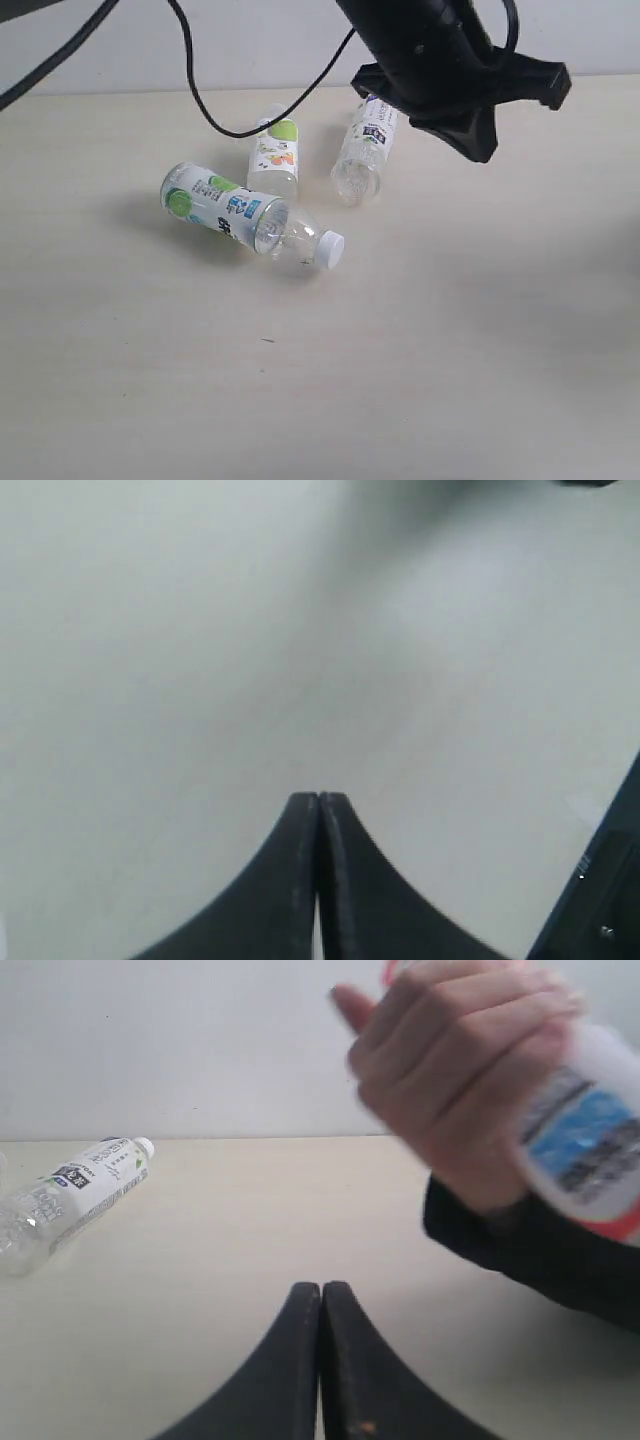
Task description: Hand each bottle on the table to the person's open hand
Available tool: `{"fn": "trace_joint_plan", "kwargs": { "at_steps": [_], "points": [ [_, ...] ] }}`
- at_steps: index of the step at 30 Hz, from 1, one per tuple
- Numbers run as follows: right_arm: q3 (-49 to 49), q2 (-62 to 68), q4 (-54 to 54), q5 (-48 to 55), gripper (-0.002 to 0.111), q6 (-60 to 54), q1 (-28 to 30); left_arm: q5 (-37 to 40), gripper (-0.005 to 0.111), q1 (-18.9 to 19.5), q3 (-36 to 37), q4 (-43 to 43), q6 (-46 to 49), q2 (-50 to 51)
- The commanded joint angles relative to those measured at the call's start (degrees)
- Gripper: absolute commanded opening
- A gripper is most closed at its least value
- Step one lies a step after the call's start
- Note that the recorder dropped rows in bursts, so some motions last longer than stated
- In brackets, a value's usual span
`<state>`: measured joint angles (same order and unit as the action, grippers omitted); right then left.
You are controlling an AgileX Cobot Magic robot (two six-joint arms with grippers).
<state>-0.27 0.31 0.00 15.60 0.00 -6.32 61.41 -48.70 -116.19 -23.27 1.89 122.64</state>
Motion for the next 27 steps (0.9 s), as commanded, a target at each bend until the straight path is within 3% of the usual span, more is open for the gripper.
{"fn": "trace_joint_plan", "kwargs": {
  "at_steps": [1, 6, 10, 20, 23, 27],
  "points": [
    [0.27, -0.31, -0.30, -0.29, 0.000, 0.32, 0.31, -6.70, 0.001, 0.11, 10.31, 2.18, 1.24, -6.07],
    [0.27, -0.31, -0.30, -0.29, 0.000, 0.32, 0.31, -22.48, 0.001, 0.79, 27.67, 4.22, 3.39, -16.03],
    [0.27, -0.31, -0.30, -0.29, 0.000, 0.32, 0.31, -32.09, 0.001, 3.87, 40.82, 6.02, 3.52, -25.21],
    [0.27, -0.31, -0.30, -0.29, 0.000, 0.32, 0.31, -57.19, 0.001, 17.83, 74.65, 3.84, 3.25, -51.89],
    [0.27, -0.31, -0.30, -0.29, 0.000, 0.32, 0.31, -61.41, 0.001, 20.30, 82.45, 4.41, 3.50, -59.29],
    [0.27, -0.31, -0.30, -0.29, 0.000, 0.32, 0.31, -64.96, 0.001, 20.46, 89.86, 6.23, 4.65, -66.52]
  ]
}}
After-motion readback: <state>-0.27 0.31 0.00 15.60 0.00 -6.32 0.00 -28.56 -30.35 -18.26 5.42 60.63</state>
